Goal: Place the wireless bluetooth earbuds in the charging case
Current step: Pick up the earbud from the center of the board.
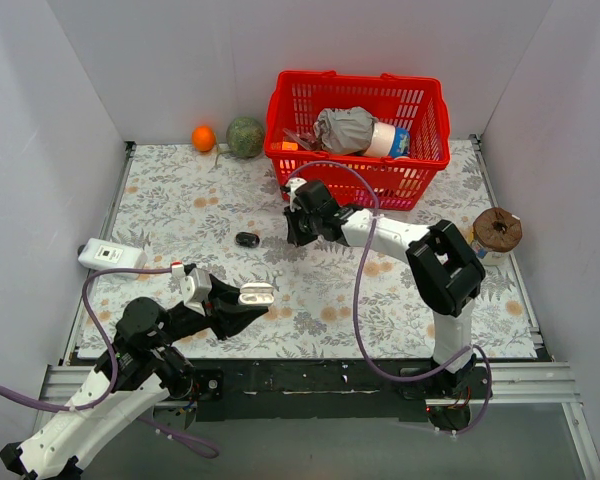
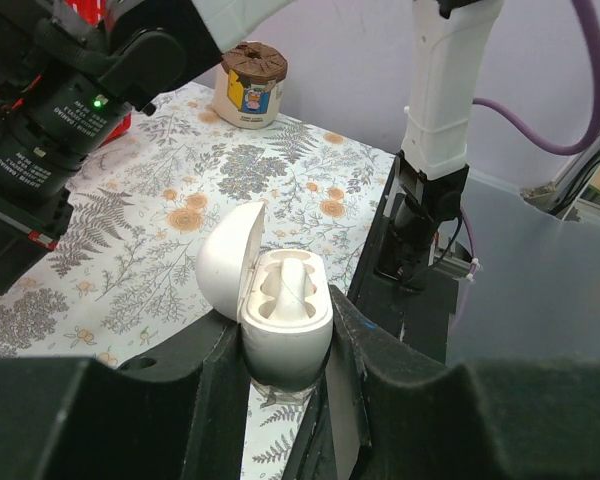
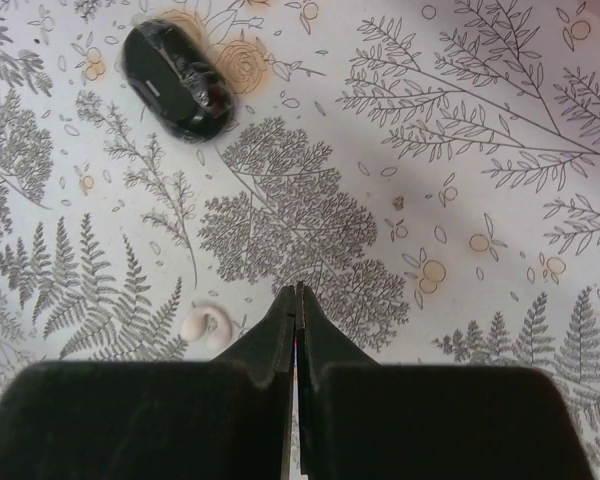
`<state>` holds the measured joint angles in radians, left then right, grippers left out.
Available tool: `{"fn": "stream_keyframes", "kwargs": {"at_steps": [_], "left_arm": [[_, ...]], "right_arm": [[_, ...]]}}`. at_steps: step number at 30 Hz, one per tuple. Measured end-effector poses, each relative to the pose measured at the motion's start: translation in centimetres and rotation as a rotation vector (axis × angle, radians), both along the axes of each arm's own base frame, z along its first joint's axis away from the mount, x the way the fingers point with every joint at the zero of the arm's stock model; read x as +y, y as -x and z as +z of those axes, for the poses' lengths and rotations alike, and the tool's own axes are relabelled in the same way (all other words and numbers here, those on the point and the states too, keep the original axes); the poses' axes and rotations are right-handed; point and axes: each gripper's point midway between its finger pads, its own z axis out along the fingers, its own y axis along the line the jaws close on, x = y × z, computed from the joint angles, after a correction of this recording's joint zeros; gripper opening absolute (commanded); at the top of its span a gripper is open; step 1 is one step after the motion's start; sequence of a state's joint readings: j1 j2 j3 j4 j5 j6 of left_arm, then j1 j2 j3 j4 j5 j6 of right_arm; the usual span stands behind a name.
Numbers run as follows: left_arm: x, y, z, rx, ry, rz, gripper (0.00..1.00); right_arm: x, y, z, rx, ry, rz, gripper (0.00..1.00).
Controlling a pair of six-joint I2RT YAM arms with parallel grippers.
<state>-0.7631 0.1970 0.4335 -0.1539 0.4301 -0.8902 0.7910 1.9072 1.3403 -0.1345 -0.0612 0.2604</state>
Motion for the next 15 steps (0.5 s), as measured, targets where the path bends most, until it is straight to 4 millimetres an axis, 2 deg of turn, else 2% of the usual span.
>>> {"fn": "stream_keyframes", "kwargs": {"at_steps": [1,3,8,15], "left_arm": [[0.0,0.0,0.0,0.0,0.0,0.0,0.0],[0.0,0.0,0.0,0.0,0.0,0.0,0.0],[0.0,0.0,0.0,0.0,0.0,0.0,0.0],[0.0,0.0,0.0,0.0,0.0,0.0,0.0]], "right_arm": [[-0.1,-0.8,-0.2,0.0,0.001,-0.008,0.01],[0.1,-1.1,-1.2,0.014,0.01,0.0,0.01],[0.4,0.2,-4.1,0.084,0.035,0.039,0.01],[1.2,1.9,-4.5,0.128,0.011,0.088,0.01]]}}
